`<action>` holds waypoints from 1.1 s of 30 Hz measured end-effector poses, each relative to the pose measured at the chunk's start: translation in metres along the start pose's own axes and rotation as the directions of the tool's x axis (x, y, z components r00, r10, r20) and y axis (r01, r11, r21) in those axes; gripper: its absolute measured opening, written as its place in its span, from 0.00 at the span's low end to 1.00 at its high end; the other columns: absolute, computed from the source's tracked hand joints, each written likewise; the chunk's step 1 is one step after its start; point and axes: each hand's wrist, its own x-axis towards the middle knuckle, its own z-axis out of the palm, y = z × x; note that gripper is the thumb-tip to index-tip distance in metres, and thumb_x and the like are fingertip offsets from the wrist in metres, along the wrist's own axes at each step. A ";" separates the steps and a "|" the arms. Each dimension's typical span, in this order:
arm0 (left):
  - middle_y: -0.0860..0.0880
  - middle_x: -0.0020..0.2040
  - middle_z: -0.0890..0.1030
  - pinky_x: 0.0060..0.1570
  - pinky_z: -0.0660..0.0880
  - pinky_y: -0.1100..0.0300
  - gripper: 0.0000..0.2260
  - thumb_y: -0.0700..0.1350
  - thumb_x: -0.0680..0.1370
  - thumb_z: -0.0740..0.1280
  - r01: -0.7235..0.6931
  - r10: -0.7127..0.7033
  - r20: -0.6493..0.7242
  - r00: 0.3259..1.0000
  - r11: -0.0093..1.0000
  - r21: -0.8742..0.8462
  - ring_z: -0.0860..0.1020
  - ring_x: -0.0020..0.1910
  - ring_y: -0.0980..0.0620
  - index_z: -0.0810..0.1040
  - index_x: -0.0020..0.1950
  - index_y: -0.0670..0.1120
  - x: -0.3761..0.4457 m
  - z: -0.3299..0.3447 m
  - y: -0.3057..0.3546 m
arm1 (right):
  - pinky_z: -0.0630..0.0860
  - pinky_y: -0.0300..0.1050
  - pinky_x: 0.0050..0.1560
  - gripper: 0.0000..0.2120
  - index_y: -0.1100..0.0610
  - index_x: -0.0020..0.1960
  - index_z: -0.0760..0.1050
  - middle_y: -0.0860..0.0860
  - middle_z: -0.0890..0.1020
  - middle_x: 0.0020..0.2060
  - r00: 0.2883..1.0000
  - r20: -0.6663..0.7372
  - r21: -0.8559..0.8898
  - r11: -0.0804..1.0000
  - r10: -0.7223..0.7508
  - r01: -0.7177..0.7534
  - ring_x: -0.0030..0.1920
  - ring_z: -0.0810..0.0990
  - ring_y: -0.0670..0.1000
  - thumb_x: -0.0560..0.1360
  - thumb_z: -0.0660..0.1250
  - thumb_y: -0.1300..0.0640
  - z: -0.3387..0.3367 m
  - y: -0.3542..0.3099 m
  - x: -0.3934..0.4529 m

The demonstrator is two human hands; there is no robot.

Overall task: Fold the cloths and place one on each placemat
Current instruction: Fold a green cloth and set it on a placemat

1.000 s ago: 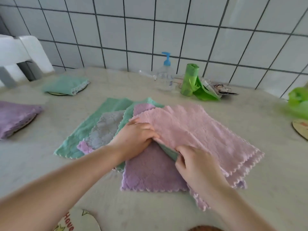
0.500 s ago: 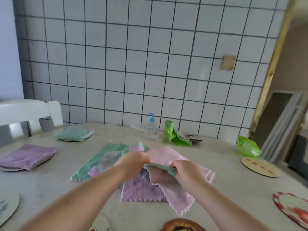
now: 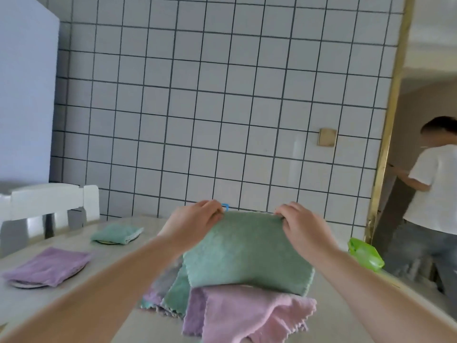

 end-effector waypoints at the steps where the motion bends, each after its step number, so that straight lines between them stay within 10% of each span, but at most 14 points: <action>1: 0.56 0.46 0.78 0.39 0.73 0.57 0.10 0.56 0.79 0.58 -0.010 0.010 -0.008 1.000 1.000 0.007 0.78 0.42 0.49 0.74 0.53 0.52 0.001 -0.012 -0.001 | 0.76 0.51 0.48 0.12 0.52 0.55 0.75 0.48 0.78 0.51 1.000 -0.018 -0.003 1.000 -0.012 0.012 0.49 0.78 0.55 0.76 0.57 0.61 -0.006 0.000 0.003; 9: 0.57 0.41 0.76 0.44 0.70 0.63 0.04 0.47 0.74 0.70 -0.054 0.071 0.121 0.990 0.990 -0.132 0.74 0.42 0.62 0.79 0.46 0.48 0.010 -0.058 -0.050 | 0.76 0.48 0.51 0.11 0.52 0.56 0.75 0.46 0.78 0.51 0.996 -0.022 0.013 0.996 -0.083 0.083 0.50 0.77 0.50 0.78 0.58 0.61 -0.015 0.007 0.023; 22: 0.49 0.34 0.74 0.34 0.68 0.58 0.04 0.46 0.78 0.64 0.391 -0.488 -0.040 0.872 0.743 -0.544 0.71 0.32 0.51 0.75 0.47 0.45 0.016 -0.034 -0.091 | 0.63 0.43 0.29 0.11 0.50 0.35 0.70 0.48 0.72 0.28 0.971 -0.033 0.202 0.953 0.236 -0.225 0.31 0.71 0.53 0.75 0.64 0.50 0.023 -0.001 0.071; 27: 0.48 0.43 0.78 0.51 0.75 0.46 0.03 0.51 0.78 0.63 0.297 -0.522 -0.106 0.847 0.629 -0.718 0.76 0.43 0.47 0.74 0.46 0.53 0.012 -0.064 -0.087 | 0.68 0.42 0.34 0.06 0.51 0.44 0.76 0.49 0.79 0.36 0.964 -0.034 0.624 0.759 0.263 -0.185 0.34 0.75 0.48 0.75 0.66 0.49 0.002 -0.018 0.072; 33: 0.43 0.45 0.75 0.52 0.76 0.38 0.04 0.52 0.78 0.63 0.279 -0.446 -0.060 0.893 0.652 -0.705 0.76 0.44 0.46 0.75 0.46 0.54 -0.051 -0.098 -0.062 | 0.67 0.41 0.35 0.11 0.47 0.30 0.78 0.41 0.75 0.24 0.964 0.054 0.856 0.486 0.259 -0.178 0.31 0.72 0.45 0.70 0.71 0.49 -0.010 -0.035 0.007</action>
